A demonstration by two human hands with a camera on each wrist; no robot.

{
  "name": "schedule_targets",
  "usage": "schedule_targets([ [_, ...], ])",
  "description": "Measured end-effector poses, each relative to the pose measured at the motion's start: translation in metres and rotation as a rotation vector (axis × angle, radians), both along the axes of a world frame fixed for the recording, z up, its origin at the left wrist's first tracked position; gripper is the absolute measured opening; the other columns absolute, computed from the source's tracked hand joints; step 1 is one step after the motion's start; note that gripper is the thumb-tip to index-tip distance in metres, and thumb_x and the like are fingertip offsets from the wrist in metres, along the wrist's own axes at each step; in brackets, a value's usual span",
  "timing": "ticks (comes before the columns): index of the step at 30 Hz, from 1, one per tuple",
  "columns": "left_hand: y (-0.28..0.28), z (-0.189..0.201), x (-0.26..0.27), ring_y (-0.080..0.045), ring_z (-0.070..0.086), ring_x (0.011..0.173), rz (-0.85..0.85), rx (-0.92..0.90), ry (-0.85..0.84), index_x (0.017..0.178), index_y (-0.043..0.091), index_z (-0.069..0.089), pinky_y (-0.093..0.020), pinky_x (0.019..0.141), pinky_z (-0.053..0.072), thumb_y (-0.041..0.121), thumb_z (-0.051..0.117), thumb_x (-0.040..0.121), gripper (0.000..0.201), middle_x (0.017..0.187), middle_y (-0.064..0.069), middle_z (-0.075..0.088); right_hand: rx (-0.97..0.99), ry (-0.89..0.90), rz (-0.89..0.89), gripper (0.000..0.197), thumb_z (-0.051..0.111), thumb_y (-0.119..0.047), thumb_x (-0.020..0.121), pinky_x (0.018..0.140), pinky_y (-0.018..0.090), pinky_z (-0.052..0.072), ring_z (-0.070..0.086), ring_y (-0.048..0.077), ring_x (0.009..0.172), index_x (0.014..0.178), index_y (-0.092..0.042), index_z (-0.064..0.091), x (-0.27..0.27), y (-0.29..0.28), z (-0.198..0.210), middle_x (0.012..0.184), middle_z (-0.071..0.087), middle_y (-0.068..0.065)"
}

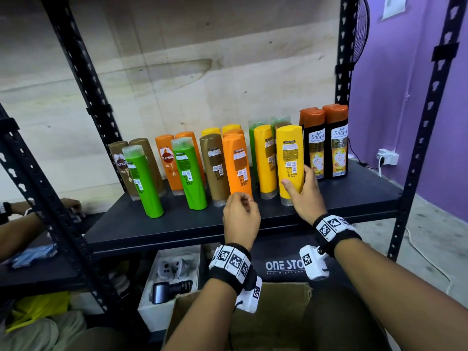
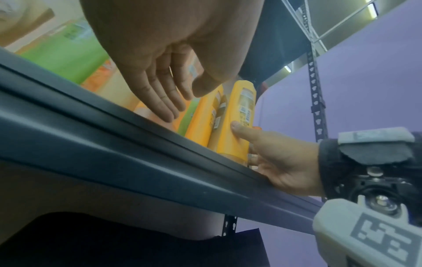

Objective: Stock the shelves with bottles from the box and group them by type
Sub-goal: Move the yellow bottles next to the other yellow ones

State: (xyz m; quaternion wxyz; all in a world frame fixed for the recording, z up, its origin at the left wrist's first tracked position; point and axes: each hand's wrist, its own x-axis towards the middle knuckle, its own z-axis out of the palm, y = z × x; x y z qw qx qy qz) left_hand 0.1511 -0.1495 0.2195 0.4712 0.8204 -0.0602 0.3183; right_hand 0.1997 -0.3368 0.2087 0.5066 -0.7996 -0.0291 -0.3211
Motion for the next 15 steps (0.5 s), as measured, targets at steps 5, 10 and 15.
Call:
schedule_targets([
  [5, -0.025, 0.007, 0.006, -0.016, 0.063, 0.102, -0.125, 0.152, -0.009, 0.121, 0.012, 0.062, -0.035, 0.09, 0.054, 0.02, 0.053, 0.1, 0.025, 0.116, -0.004, 0.065, -0.037, 0.014, 0.008, 0.066, 0.057, -0.047, 0.097, 0.088, 0.032, 0.043, 0.048, 0.014, 0.117, 0.149, -0.022, 0.024, -0.003, 0.0, -0.001, 0.147, 0.038, 0.004],
  [10, -0.044, 0.018, 0.02, -0.028, 0.05, 0.129, -0.185, 0.19, 0.047, 0.149, 0.006, 0.038, -0.041, 0.109, 0.042, 0.013, 0.051, 0.101, 0.05, 0.14, -0.015, 0.054, -0.023, 0.006, -0.028, 0.064, 0.058, -0.042, 0.098, 0.087, 0.031, 0.041, 0.048, 0.016, 0.119, 0.149, -0.022, 0.027, -0.004, 0.003, -0.001, 0.148, 0.038, 0.003],
  [15, -0.055, 0.026, 0.038, -0.034, 0.027, 0.15, -0.165, 0.198, 0.148, 0.159, 0.001, 0.007, -0.044, 0.121, 0.027, 0.013, 0.05, 0.101, 0.073, 0.162, -0.02, 0.027, 0.003, 0.006, -0.057, 0.059, 0.059, -0.036, 0.097, 0.085, 0.032, 0.04, 0.05, 0.021, 0.121, 0.147, -0.024, 0.029, -0.006, 0.004, 0.001, 0.147, 0.038, 0.001],
])
